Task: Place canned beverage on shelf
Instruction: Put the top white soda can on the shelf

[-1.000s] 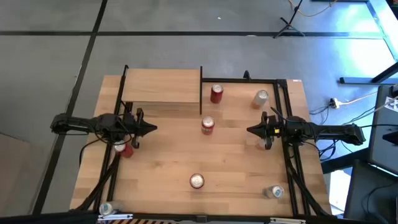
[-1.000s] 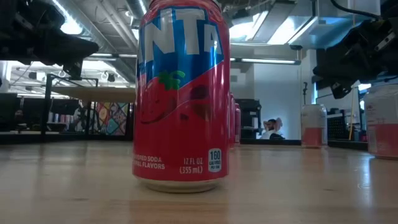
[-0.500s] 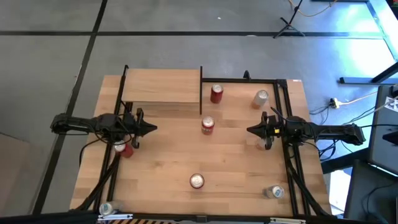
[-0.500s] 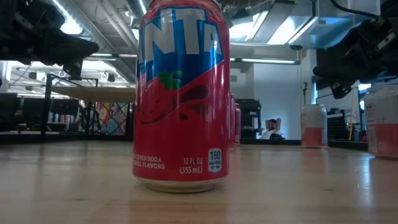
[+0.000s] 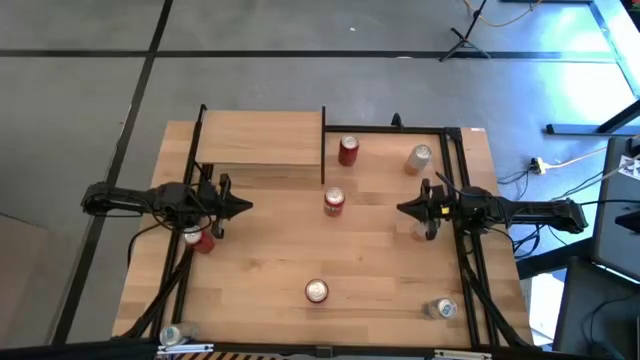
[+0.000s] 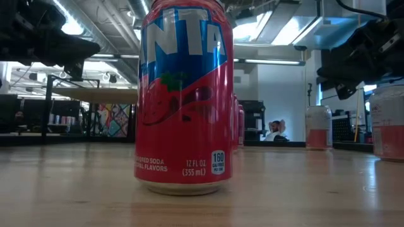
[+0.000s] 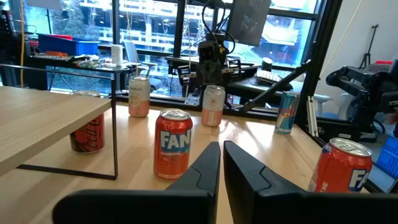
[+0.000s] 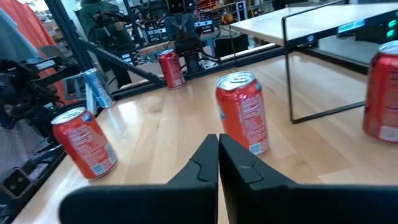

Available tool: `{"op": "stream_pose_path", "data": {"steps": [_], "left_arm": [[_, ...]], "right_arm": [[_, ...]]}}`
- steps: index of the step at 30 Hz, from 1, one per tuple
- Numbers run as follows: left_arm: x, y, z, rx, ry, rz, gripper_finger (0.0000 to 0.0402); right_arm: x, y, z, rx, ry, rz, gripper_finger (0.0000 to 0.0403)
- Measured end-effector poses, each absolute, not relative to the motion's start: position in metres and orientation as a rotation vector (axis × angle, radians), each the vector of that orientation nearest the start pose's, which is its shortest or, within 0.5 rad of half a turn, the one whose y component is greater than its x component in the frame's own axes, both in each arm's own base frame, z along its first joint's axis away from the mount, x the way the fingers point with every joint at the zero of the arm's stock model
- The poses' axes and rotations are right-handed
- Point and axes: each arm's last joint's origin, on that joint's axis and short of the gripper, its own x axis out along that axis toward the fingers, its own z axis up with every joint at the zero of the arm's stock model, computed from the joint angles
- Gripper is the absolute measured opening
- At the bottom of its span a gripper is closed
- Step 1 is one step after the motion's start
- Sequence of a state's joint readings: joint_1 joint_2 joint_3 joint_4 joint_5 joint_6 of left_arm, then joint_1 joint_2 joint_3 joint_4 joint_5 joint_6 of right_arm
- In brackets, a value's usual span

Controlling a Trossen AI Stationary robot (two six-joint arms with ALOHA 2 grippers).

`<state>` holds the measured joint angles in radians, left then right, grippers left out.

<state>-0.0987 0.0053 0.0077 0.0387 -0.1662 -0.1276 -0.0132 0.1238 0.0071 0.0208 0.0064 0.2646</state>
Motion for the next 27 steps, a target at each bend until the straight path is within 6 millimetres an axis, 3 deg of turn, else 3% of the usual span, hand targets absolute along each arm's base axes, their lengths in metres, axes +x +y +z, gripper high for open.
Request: {"op": "stream_pose_path", "data": {"steps": [4, 9, 17, 22, 27], "left_arm": [[0.097, -0.003, 0.173, -0.153, -0.086, 0.129, 0.0014], [0.093, -0.001, 0.191, -0.245, -0.277, 0.144, 0.0014], [0.082, 0.004, 0.214, -0.337, -0.556, 0.255, 0.0014], [0.079, 0.007, 0.219, -0.374, -0.604, 0.351, 0.0014], [0.081, 0.01, 0.231, -0.345, -0.576, 0.418, 0.0014]], "right_arm": [[0.105, -0.002, 0.16, 0.259, 0.068, -0.051, 0.0003], [0.105, -0.003, 0.174, 0.412, -0.078, -0.042, 0.0003], [0.098, -0.015, 0.197, 0.639, -0.457, -0.405, 0.0003], [0.096, -0.018, 0.219, 0.601, -0.448, -0.527, 0.0003], [0.102, -0.019, 0.249, 0.467, -0.251, -0.632, 0.0003]]}}
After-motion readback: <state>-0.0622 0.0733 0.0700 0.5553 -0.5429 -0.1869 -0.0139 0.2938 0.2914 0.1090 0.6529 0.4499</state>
